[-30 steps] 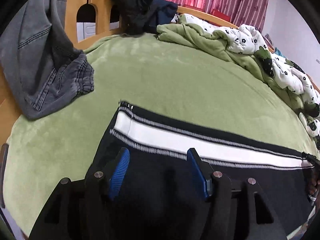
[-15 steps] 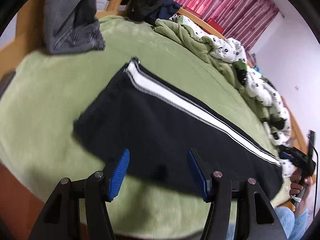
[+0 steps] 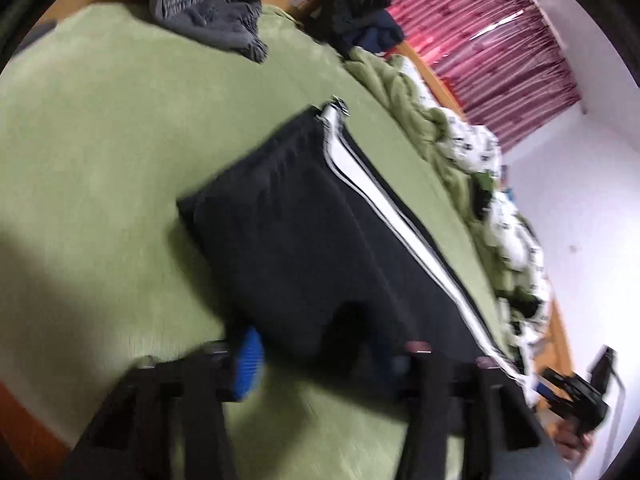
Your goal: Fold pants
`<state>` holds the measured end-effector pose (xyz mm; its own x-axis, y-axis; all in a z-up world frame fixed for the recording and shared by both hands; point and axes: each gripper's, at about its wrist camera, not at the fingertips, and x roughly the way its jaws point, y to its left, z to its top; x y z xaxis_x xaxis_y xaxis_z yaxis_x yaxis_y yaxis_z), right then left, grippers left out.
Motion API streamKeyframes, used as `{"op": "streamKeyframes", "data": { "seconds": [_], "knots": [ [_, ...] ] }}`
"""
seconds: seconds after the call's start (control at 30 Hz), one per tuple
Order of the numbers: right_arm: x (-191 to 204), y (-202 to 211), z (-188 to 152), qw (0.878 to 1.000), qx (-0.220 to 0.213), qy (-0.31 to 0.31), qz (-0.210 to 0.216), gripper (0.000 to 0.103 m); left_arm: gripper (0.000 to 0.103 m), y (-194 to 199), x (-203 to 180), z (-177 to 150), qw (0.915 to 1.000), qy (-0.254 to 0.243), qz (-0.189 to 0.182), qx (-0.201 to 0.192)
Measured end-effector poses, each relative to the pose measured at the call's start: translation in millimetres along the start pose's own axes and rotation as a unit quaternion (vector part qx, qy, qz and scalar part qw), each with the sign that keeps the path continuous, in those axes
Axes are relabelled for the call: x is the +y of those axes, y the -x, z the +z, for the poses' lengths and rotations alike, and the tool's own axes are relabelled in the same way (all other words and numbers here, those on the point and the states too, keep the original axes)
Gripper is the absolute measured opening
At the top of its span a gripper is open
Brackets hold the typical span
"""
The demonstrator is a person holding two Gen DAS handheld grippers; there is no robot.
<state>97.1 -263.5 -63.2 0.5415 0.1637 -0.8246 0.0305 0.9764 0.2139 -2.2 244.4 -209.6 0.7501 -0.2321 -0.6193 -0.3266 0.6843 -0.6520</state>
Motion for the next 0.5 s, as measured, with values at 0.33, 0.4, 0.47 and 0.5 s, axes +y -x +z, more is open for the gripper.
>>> {"op": "streamKeyframes", "data": {
  "seconds": [0.33, 0.4, 0.47, 0.5],
  "knots": [
    [-4.8, -2.6, -1.2, 0.999, 0.006, 0.022, -0.025, 0.063, 0.016, 5.1, 10.9, 14.5, 0.9998, -0.007, 0.009, -0.016],
    [-4.4, -3.7, -1.3, 0.999, 0.004, 0.031, -0.033, 0.063, 0.022, 5.5, 17.0, 15.4, 0.9997, -0.008, -0.003, -0.021],
    [-4.3, -5.1, -0.9, 0.999, 0.005, 0.034, -0.035, 0.063, 0.024, 3.4, 19.6, 18.4, 0.9997, 0.001, -0.012, -0.022],
    [-4.7, -5.5, -0.9, 0.999, 0.006, 0.035, -0.036, 0.063, 0.025, 1.4, 20.0, 20.4, 0.9996, 0.009, -0.013, -0.023]
  ]
}}
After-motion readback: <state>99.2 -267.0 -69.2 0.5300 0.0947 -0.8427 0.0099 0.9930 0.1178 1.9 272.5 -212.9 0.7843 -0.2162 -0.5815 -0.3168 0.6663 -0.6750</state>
